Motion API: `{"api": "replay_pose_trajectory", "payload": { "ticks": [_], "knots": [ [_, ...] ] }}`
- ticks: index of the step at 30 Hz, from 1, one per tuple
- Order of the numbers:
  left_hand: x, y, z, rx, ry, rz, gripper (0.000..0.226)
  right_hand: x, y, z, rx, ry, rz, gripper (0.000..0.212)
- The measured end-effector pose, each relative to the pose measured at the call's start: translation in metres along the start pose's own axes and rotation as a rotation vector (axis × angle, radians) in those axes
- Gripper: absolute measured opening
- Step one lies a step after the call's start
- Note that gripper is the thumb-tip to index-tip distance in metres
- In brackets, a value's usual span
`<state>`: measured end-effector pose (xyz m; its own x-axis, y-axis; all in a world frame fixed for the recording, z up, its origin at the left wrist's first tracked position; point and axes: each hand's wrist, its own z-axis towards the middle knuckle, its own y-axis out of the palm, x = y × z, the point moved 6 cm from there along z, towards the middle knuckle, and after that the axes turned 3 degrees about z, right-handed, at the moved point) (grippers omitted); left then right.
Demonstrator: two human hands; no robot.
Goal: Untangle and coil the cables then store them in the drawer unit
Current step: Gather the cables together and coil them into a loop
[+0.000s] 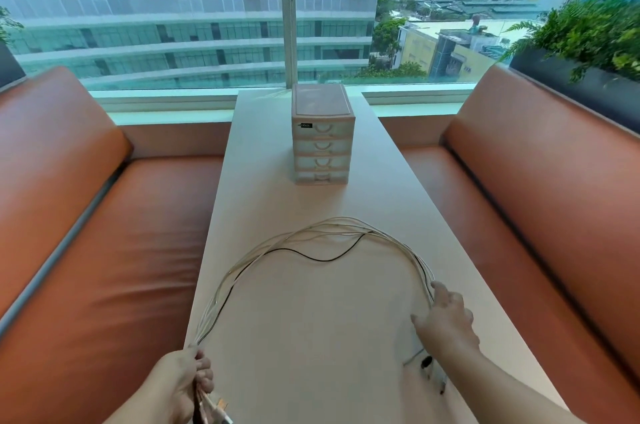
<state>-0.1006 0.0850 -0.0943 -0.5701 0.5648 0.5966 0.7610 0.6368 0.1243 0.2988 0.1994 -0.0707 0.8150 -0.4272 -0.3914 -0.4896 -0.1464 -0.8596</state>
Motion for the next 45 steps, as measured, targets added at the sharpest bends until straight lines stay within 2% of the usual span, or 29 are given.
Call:
{"api": "replay_pose_trajectory", "payload": {
  "ticks": [2,5,6,9,11,13,15,17,18,20,23,25,28,31,35,41,45],
  "knots": [
    [-0.001,-0.002,-0.003,0.001,-0.007,-0.005,0.043,0.012,0.010,-0.004,-0.067,0.068,-0.038,0.070],
    [-0.001,-0.001,-0.007,-0.009,-0.011,-0.014,0.043,0.024,0.008,-0.007,-0.036,0.073,0.151,0.055],
    [-0.002,0.000,-0.008,-0.015,-0.015,-0.015,0.043,0.024,0.006,-0.009,-0.026,0.030,0.147,0.048],
    [-0.003,0.003,-0.011,-0.026,-0.016,0.015,0.043,0.026,0.003,-0.011,-0.038,0.021,0.045,0.041],
    [-0.003,0.005,-0.014,-0.035,-0.002,0.065,0.041,0.026,0.000,-0.010,0.010,0.062,-0.089,0.050],
    [-0.002,0.008,-0.018,-0.060,0.000,0.121,0.038,0.008,-0.009,-0.013,0.130,-0.080,-0.178,0.060],
    [-0.001,0.011,-0.024,-0.114,-0.013,0.187,0.035,-0.019,-0.009,-0.020,0.177,-0.269,-0.074,0.060],
    [0.003,0.015,-0.031,-0.184,-0.012,0.242,0.035,-0.057,-0.002,-0.032,0.153,-0.506,0.032,0.050],
    [0.005,0.018,-0.035,-0.222,-0.009,0.262,0.036,-0.078,0.002,-0.042,0.111,-0.635,0.088,0.044],
    [0.009,0.023,-0.044,-0.289,-0.001,0.285,0.036,-0.122,0.010,-0.071,-0.077,-0.845,0.182,0.036],
    [0.015,0.031,-0.057,-0.348,0.031,0.308,0.036,-0.179,0.013,-0.117,-0.254,-1.130,0.235,0.040],
    [0.019,0.039,-0.069,-0.398,0.044,0.313,0.035,-0.206,0.011,-0.142,-0.303,-1.245,0.243,0.051],
    [0.030,0.053,-0.090,-0.471,0.112,0.373,0.035,-0.231,0.015,-0.161,-0.398,-1.300,0.215,0.067],
    [0.044,0.062,-0.110,-0.477,0.186,0.454,0.035,-0.242,0.021,-0.168,-0.421,-1.386,0.200,0.058],
    [0.061,0.071,-0.132,-0.524,0.236,0.387,0.032,-0.237,0.021,-0.154,-0.379,-1.299,0.255,0.024],
    [0.086,0.091,-0.157,-0.685,0.316,0.176,0.030,-0.220,0.030,-0.138,-0.464,-1.003,0.452,0.022],
    [0.105,0.106,-0.168,-0.807,0.440,0.044,0.029,-0.209,0.042,-0.140,-0.491,-0.966,0.366,0.021]
  ]
}}
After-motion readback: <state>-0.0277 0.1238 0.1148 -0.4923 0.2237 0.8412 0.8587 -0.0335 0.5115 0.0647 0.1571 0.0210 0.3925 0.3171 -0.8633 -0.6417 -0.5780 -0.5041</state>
